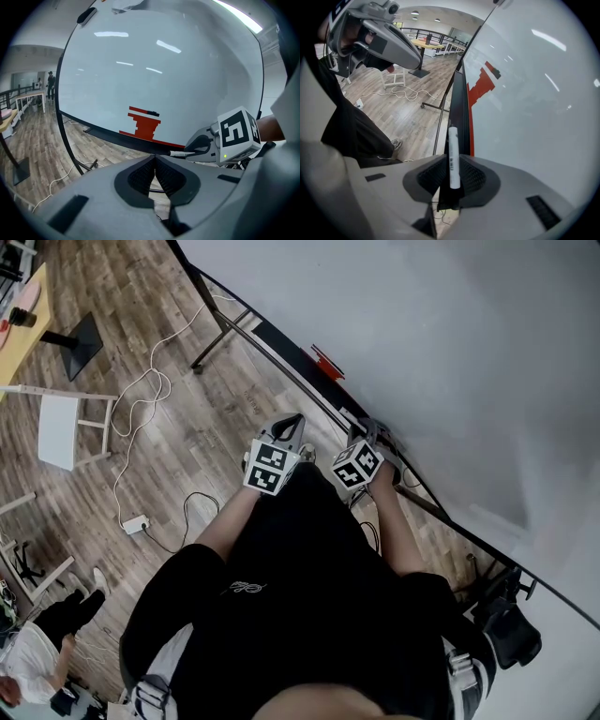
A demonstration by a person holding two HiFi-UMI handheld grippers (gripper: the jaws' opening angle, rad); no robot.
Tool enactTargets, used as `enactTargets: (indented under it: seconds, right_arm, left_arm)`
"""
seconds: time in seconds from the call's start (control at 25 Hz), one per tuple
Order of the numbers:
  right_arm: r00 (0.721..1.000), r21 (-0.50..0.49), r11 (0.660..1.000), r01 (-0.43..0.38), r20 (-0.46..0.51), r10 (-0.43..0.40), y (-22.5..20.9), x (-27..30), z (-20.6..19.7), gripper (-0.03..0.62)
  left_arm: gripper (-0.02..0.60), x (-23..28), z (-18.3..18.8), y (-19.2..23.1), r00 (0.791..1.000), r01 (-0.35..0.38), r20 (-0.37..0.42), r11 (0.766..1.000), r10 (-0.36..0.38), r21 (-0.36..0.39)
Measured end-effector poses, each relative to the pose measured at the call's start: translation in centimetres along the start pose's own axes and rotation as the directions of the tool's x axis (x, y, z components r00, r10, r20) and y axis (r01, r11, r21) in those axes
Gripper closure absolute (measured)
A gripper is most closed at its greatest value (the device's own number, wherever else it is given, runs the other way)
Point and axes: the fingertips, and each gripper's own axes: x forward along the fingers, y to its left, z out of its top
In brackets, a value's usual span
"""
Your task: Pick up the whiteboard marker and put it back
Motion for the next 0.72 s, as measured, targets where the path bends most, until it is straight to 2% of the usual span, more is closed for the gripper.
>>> enactTargets:
  seconds: [0.12,0.2,0.4,0.52,0.64,0.72]
  right_arm:
    - [1.0,0.03,0.999,0.024,0.011,-0.024,-0.7,-0.4,-0.1,0.461]
    - [1.0,0.073,0.997,0.003,0.027,-0.005,-0.6,-1.0,0.0,0.422]
    - [0.985,0.237,0.968,-0.083,0.167,0.043,-0.1,-3.1,2.1,0.414]
    - [0.953,0.36,0.914,-0.185,0.293,0.077,-0.2,-4.0,4.6,0.408]
    - [0.9,0.468,0.83,-0.303,0.427,0.088,0.0,-4.9,6.9,0.407]
    - [0.859,0.518,0.775,-0.362,0.509,0.061,0.0,-6.1,8.1,0.407]
  left_arm:
    - [0.574,-0.1,-0.2,0.1,1.0,-0.003,0.0,1.0,0.003,0.002]
    - [0.574,-0.3,-0.1,0.0,1.0,-0.003,0.004,1.0,0.003,0.001]
    - [0.574,-0.1,0.2,-0.4,1.0,-0.005,0.012,1.0,0.005,-0.004]
    - [0.574,-0.1,0.6,-0.2,1.0,-0.017,0.019,1.0,0.017,0.001]
    - [0.574,-0.5,1.1,-0.2,0.999,-0.03,0.032,1.0,0.03,-0.01]
    - [0.574,-1.1,1.5,-0.4,0.998,-0.035,0.047,0.999,0.037,-0.027]
